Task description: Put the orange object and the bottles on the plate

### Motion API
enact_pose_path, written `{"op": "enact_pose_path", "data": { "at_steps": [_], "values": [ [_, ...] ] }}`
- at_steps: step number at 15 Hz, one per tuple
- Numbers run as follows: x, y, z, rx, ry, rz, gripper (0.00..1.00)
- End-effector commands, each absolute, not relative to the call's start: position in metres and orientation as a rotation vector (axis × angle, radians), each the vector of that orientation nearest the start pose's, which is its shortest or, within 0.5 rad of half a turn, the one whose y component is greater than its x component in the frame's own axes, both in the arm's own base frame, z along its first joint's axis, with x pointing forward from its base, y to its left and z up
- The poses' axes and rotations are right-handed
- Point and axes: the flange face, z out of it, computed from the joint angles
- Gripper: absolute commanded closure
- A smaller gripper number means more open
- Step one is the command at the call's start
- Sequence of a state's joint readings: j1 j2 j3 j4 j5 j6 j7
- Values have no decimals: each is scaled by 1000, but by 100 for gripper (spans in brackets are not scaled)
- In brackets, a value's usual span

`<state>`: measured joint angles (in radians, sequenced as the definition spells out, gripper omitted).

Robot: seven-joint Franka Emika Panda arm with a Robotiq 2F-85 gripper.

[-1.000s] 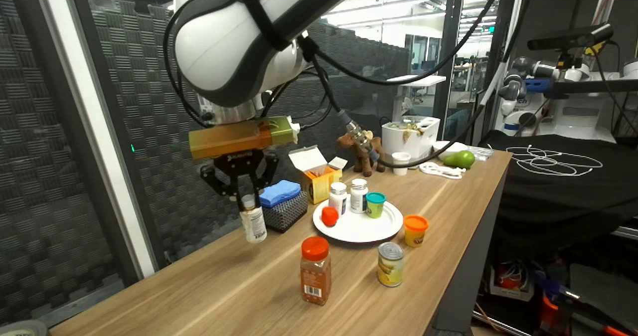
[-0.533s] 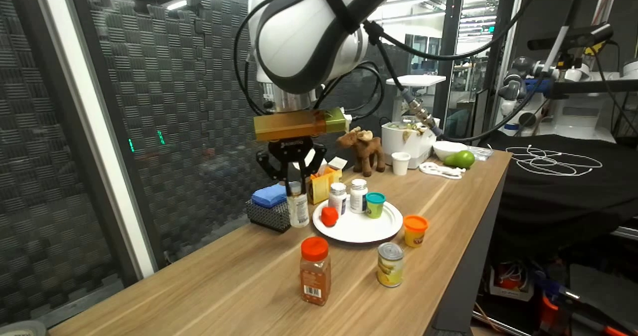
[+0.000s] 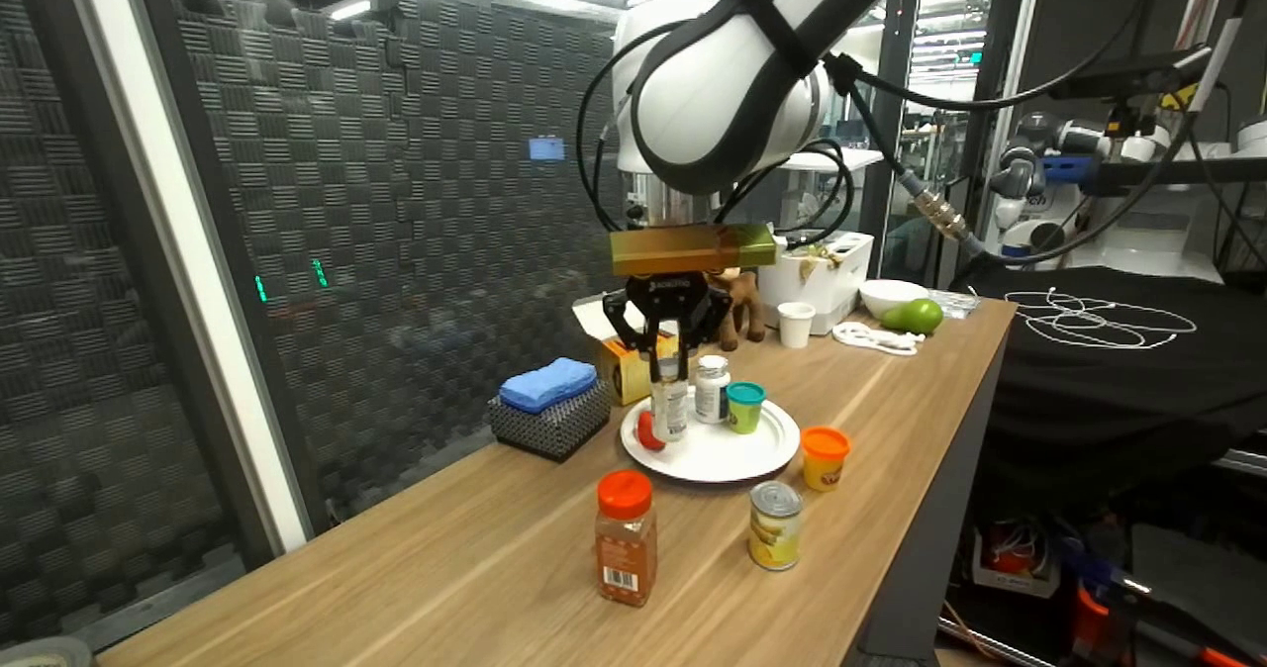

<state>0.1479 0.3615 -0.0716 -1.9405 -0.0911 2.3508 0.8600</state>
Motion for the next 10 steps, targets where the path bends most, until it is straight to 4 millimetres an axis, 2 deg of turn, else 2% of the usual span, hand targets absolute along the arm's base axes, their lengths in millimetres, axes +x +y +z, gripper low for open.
{"op": "enact_pose_path", "data": {
  "at_steps": [1, 5, 10],
  "values": [
    [610, 27, 313, -2935, 1217, -156, 84],
    [629, 15, 302, -2931, 1262, -150, 84],
    [647, 11, 282, -2933, 1284, -164, 84]
  ]
}}
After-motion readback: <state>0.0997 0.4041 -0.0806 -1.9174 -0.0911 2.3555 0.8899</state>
